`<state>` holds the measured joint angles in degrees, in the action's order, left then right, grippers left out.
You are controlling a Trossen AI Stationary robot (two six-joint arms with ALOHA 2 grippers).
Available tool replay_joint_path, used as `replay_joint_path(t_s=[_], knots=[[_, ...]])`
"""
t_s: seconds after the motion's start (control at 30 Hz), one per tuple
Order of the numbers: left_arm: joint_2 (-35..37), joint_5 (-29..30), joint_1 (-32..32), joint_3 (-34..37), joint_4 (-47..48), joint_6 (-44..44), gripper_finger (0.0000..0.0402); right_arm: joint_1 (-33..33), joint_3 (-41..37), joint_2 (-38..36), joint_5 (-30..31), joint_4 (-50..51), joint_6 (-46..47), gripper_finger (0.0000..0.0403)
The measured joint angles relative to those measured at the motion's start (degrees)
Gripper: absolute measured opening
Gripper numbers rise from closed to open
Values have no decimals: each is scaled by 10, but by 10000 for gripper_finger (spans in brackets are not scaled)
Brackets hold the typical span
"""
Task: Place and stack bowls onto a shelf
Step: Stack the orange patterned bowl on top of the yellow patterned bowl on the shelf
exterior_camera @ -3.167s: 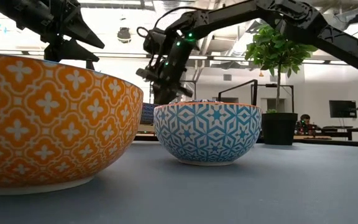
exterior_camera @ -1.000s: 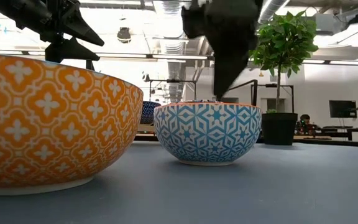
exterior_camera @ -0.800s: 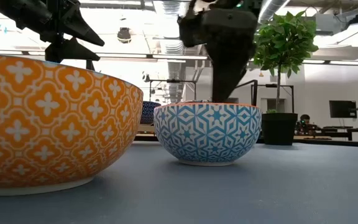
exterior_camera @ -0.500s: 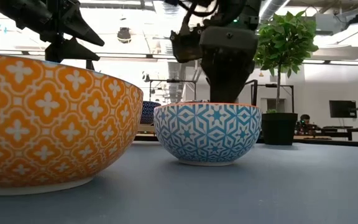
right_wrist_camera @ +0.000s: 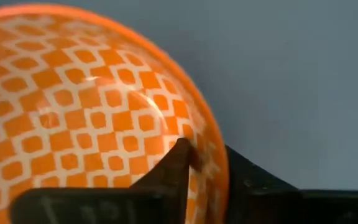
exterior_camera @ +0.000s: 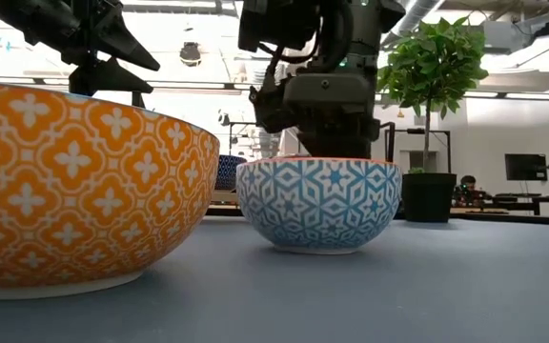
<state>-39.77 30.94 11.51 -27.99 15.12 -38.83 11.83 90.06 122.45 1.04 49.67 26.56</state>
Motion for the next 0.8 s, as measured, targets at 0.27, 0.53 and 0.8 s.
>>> replay_joint_path(t_s=[0.27, 0.53, 0.8], knots=[[0, 4, 0, 0, 0, 4, 213, -11, -5, -47, -3, 10, 4, 43], [0, 4, 0, 0, 0, 6, 213, -95, 25, -138, 9, 14, 0, 43], [0, 5, 0, 0, 1, 9, 213, -206, 153, -143, 4, 7, -33, 43]])
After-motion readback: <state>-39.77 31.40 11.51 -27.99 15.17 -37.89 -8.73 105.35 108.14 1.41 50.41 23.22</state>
